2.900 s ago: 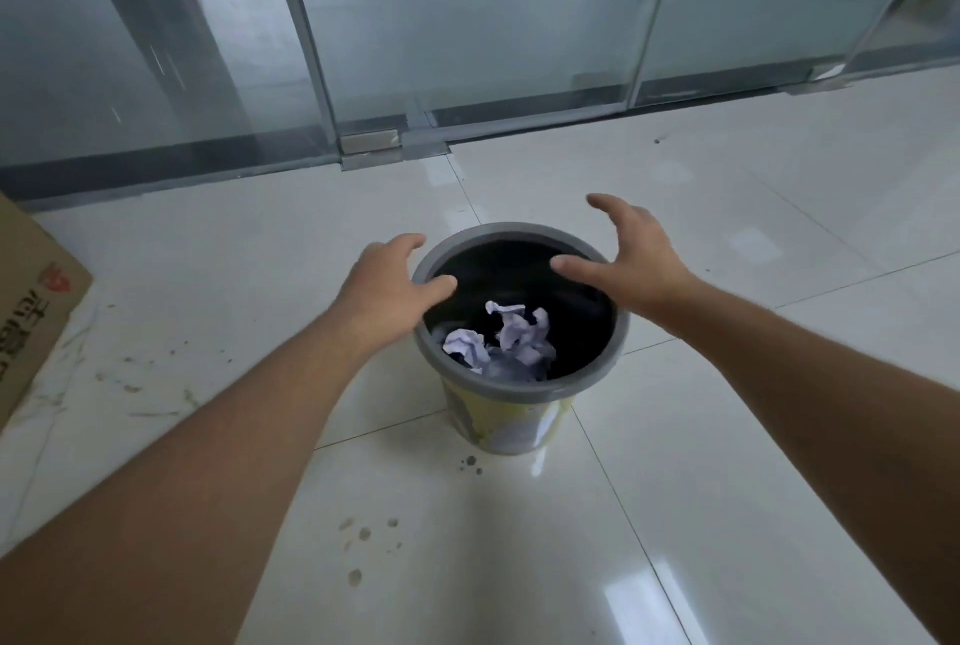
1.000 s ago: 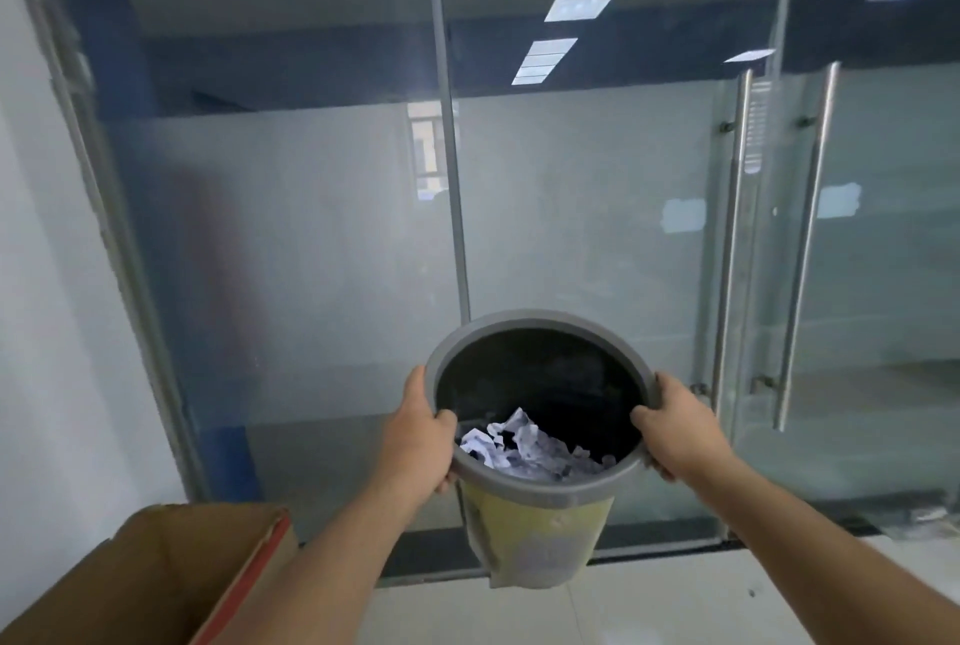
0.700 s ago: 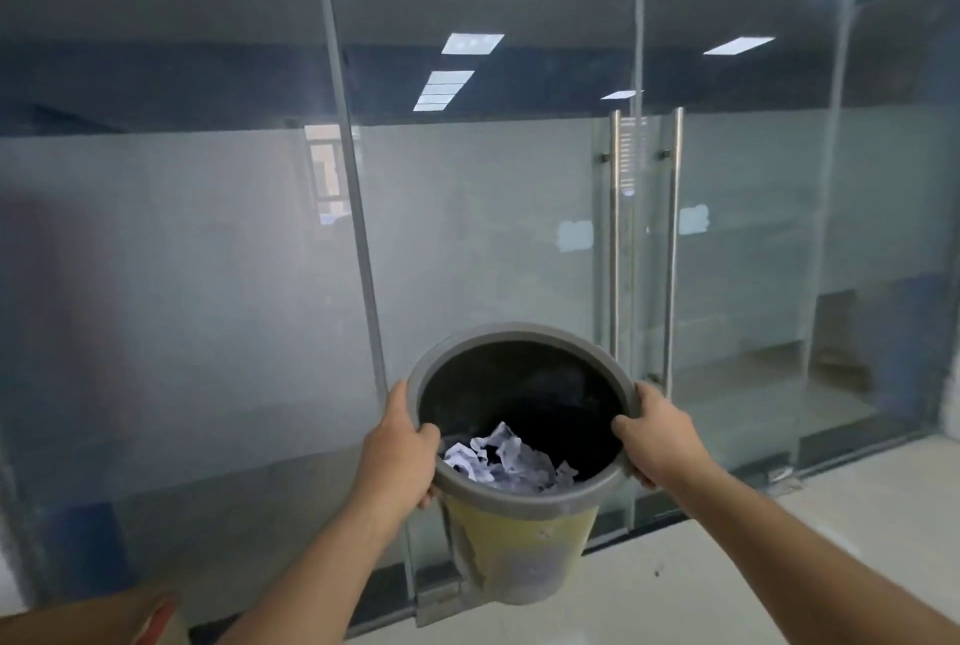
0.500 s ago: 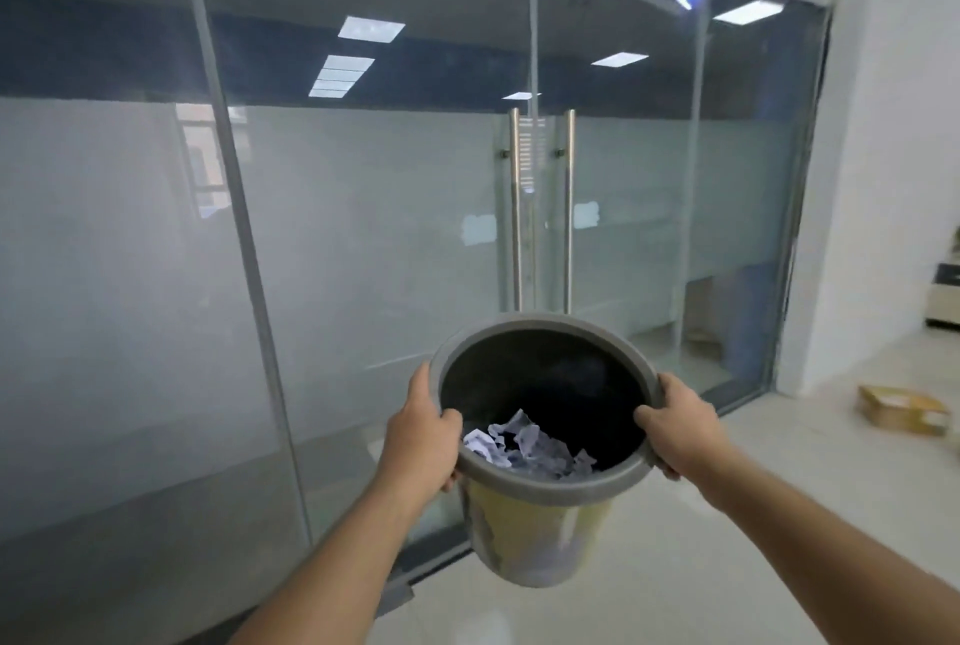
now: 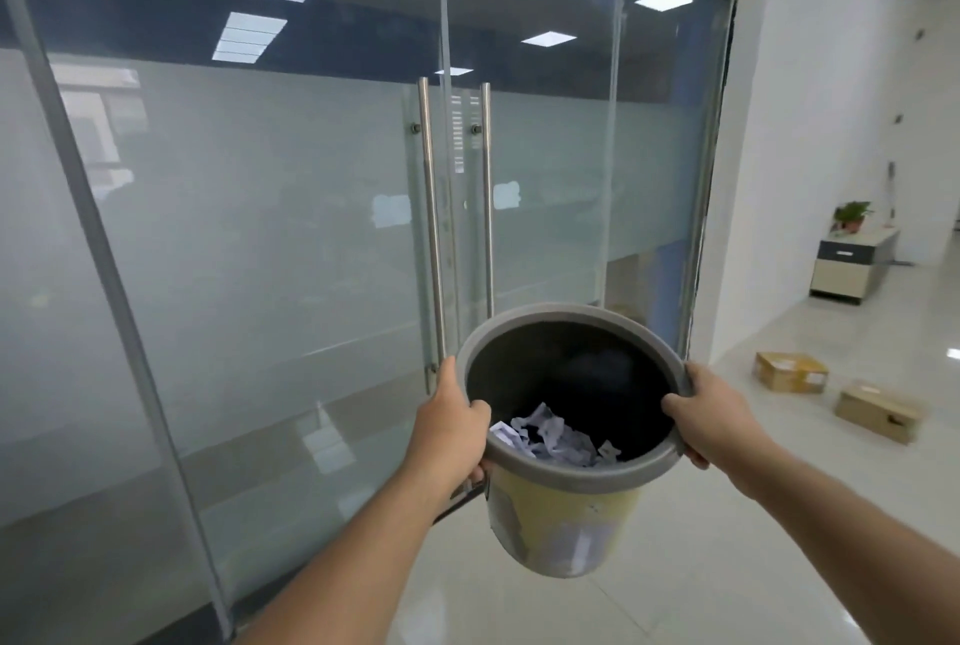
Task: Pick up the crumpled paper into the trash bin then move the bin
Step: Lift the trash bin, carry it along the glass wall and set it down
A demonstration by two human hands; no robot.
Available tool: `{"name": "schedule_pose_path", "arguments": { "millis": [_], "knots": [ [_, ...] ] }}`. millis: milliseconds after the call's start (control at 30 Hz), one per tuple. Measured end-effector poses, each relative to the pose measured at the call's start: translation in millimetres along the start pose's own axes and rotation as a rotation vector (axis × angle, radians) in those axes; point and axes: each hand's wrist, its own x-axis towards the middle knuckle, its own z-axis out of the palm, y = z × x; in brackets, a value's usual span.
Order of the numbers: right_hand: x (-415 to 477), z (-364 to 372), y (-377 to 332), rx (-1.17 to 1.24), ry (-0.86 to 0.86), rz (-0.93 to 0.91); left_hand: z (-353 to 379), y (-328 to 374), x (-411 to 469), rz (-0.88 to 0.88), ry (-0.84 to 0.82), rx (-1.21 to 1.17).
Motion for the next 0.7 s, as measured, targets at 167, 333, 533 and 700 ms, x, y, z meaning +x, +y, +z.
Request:
{"name": "schedule_pose_path", "arguments": {
  "millis": [167, 333, 533, 700],
  "knots": [
    [42, -4, 18, 0.063, -0.059, -0.002, 27, 15, 29, 0.001, 0.018, 0.038],
    [85, -2, 32, 0.098, -0.085, 0.021, 52, 23, 65, -0.012, 0.009, 0.062],
    [154, 12, 45, 0.069, -0.073, 0.062, 87, 26, 138, 0.002, -0.015, 0.059],
    [217, 29, 41, 0.037, -0.036, 0.081, 106, 23, 213, 0.009, -0.047, 0.026]
  ]
}}
